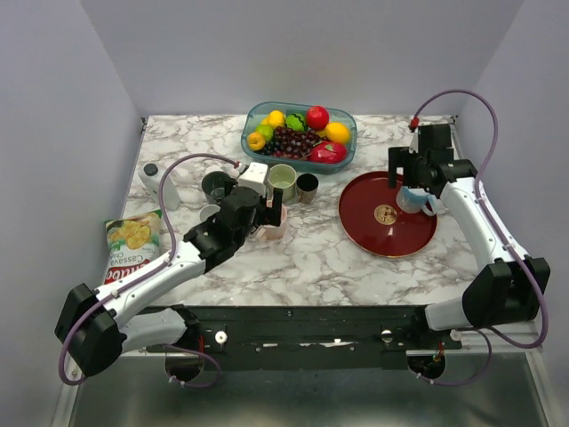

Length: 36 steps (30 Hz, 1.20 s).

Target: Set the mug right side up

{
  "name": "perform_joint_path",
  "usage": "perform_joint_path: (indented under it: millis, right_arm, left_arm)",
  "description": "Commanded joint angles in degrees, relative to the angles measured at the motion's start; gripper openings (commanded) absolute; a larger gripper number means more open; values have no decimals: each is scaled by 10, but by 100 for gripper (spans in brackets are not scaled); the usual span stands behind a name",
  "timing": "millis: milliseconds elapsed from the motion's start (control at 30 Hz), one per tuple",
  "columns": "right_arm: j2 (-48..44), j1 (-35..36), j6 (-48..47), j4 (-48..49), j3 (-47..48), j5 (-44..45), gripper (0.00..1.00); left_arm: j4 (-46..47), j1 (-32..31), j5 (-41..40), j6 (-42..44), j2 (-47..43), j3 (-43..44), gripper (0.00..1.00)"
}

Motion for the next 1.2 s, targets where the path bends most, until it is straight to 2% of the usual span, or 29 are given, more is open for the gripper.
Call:
perform_joint_path:
  millis: [0,100,167,233,433,867,1167]
  right_arm:
    - [6,-56,-25,-20,-12,-39,100]
    - [29,-80,-34,-11,-25,-70,100]
    - [53,-98,-22,-34,-6,-108,100]
    - [87,-102,-1,-49,13,-109,100]
    - [133,-120,5,-54,23,-85,100]
    - [134,-125,-35,-17,-8,20,100]
    - [153,-126,-74,42,-20,-20,96]
  left_arm:
    - [-11,12,27,21,17,40,99]
    - [-5,21,64,26,31,56,99]
    - [-5,26,76,28,44,65,99]
    - [0,35,91,30,52,69,99]
    - [17,64,120,27,60,70,99]
    - [28,105,163,5,68,57,99]
    - [33,114,177,-1,72,52,99]
